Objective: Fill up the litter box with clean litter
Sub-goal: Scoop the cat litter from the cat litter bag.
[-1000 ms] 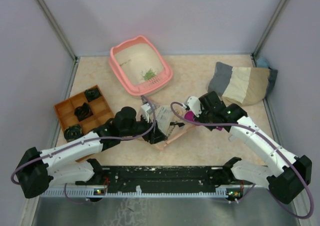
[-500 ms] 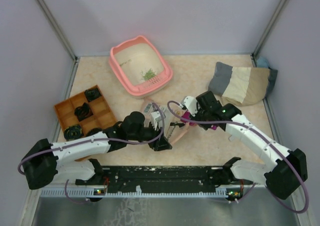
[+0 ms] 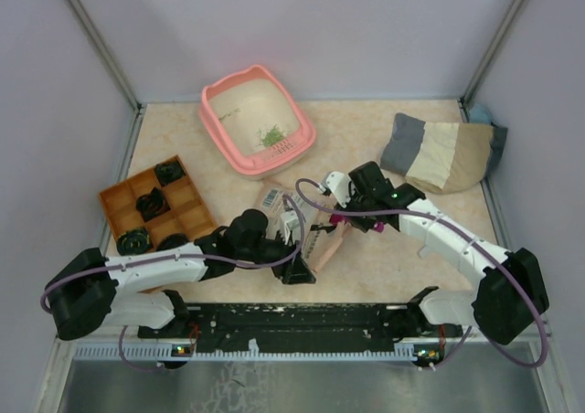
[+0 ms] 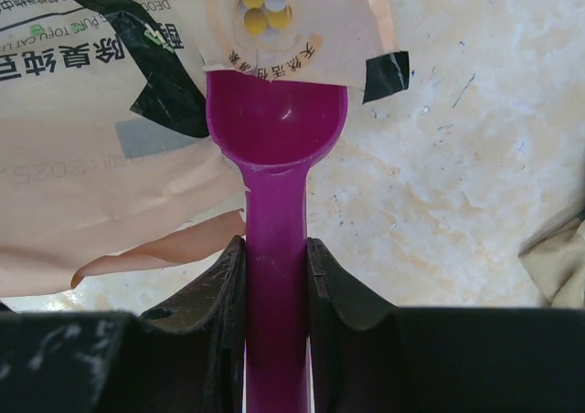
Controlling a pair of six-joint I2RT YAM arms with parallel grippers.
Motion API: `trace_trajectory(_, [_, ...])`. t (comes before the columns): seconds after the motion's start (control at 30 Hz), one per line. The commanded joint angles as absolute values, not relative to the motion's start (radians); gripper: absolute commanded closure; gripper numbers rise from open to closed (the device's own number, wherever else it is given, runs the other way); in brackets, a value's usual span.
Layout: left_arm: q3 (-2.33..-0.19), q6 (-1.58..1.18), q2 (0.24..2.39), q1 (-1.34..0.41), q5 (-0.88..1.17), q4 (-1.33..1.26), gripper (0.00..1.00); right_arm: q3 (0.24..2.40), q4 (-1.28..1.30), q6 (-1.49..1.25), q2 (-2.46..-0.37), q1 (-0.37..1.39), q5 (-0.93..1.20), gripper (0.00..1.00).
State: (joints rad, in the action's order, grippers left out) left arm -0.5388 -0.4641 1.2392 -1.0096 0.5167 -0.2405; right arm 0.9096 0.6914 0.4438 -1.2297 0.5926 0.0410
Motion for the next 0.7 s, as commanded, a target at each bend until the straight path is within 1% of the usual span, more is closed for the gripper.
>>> trace_trajectory(0.0, [-0.536, -0.509, 1.182, -0.991, 0.449, -0.231, 0.35, 0.908, 0.624, 0.455, -1.248, 0.591, 0.056, 1.0])
trace_trajectory(0.1, [-0.539, -0.526, 1.117, -0.934, 0.406, -0.187, 0.34, 0.905, 0.595, 0.46, -1.252, 0.591, 0.06, 1.0])
trace_trajectory(0.17, [-0.546, -0.528, 1.07, -0.911, 0.341, -0.144, 0.33, 0.911, 0.59, 0.464, -1.264, 0.591, 0.063, 1.0])
trace_trajectory(0.27, [-0.557, -0.532, 1.008, -0.874, 0.237, -0.067, 0.29, 0.919, 0.586, 0.466, -1.291, 0.591, 0.068, 1.0])
trace_trajectory(0.37, [-0.571, -0.533, 0.955, -0.809, 0.192, 0.007, 0.26, 0.923, 0.563, 0.464, -1.31, 0.591, 0.086, 1.0])
trace_trajectory(0.5, [-0.589, -0.524, 0.923, -0.743, 0.137, 0.087, 0.24, 0.939, 0.533, 0.462, -1.34, 0.591, 0.111, 1.0])
trace_trajectory(0.67, [-0.585, -0.545, 0.942, -0.706, 0.113, 0.1, 0.23, 0.942, 0.483, 0.462, -1.376, 0.591, 0.122, 1.0])
